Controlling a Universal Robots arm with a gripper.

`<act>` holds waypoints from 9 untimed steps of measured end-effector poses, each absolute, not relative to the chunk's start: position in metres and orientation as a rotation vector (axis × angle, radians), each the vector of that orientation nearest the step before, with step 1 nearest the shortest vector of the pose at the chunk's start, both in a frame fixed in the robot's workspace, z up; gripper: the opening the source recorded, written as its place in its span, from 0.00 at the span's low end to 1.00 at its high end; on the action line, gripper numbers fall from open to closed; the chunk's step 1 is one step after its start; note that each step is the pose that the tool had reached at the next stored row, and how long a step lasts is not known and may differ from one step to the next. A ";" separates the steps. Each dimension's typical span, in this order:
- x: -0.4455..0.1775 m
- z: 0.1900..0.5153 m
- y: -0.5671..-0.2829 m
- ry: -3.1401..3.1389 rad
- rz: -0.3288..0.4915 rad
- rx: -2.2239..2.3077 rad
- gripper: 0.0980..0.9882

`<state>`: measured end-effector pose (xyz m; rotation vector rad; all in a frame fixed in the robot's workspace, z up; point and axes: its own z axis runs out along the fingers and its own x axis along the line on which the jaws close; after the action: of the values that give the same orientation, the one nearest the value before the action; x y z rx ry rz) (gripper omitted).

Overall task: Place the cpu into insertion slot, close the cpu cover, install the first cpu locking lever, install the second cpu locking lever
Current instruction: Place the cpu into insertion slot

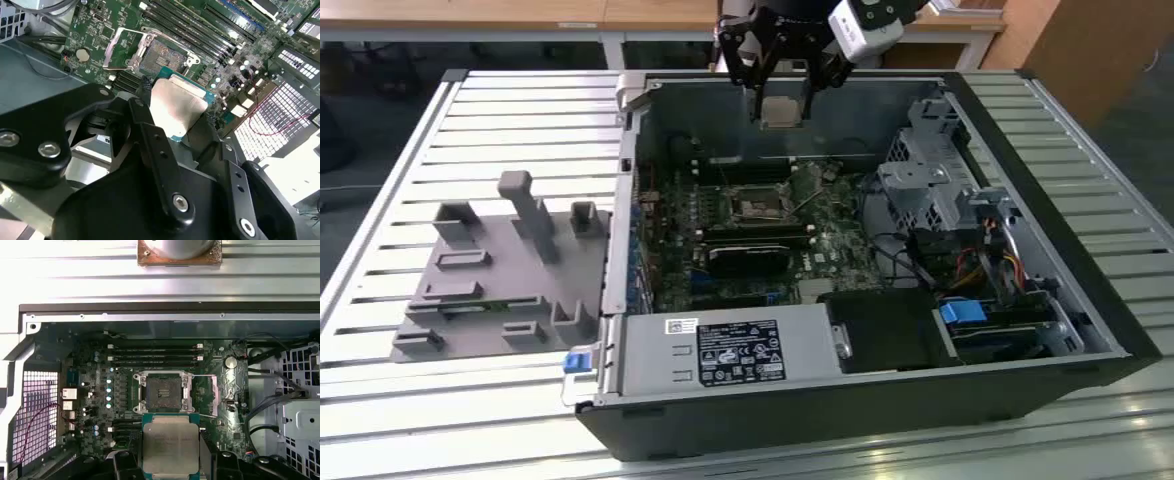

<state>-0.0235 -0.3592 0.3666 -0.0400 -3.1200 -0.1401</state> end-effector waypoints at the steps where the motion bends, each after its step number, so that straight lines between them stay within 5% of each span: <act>1: -0.024 0.367 -0.359 -3.120 -0.140 -0.040 0.50; 9: -0.024 0.367 -0.359 -3.120 -0.140 -0.058 0.50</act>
<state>-0.0235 -0.3592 0.3666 -0.0578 -3.1202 -0.1402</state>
